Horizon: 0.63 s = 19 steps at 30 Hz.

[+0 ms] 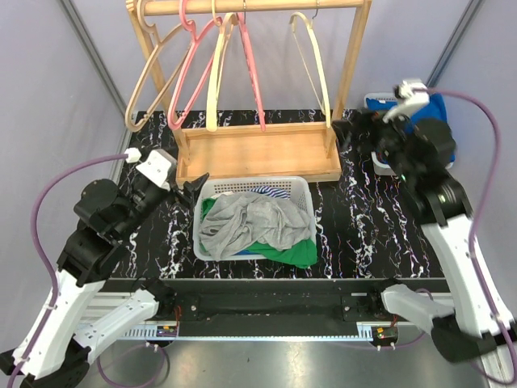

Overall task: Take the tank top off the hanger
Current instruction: Reset both arms

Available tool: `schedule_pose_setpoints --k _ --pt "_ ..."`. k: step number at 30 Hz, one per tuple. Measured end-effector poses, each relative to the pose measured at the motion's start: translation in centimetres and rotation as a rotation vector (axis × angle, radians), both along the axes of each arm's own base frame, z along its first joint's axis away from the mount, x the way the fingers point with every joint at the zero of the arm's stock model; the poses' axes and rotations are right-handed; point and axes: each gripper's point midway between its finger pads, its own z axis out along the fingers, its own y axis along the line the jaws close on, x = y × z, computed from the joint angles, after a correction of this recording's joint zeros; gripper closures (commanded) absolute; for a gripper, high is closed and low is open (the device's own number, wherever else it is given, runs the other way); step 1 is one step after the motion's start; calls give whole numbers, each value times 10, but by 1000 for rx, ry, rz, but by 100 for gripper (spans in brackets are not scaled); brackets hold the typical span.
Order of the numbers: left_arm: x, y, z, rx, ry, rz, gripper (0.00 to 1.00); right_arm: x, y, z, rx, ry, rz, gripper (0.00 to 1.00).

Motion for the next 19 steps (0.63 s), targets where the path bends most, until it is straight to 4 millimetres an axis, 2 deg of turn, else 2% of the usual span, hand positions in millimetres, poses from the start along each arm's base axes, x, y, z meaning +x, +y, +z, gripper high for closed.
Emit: schedule_pose_setpoints --k 4,7,11,19 --pt "0 13 -27 -25 50 67 1 -47 -16 0 43 -54 -3 1" --pt "4 16 -34 -48 82 100 1 -66 -20 1 97 -63 -5 0" --pt "6 19 -33 -84 100 121 1 -76 -20 -4 141 -33 2 0" --pt "8 23 -32 -129 122 145 1 -79 -15 -14 150 17 27 0"
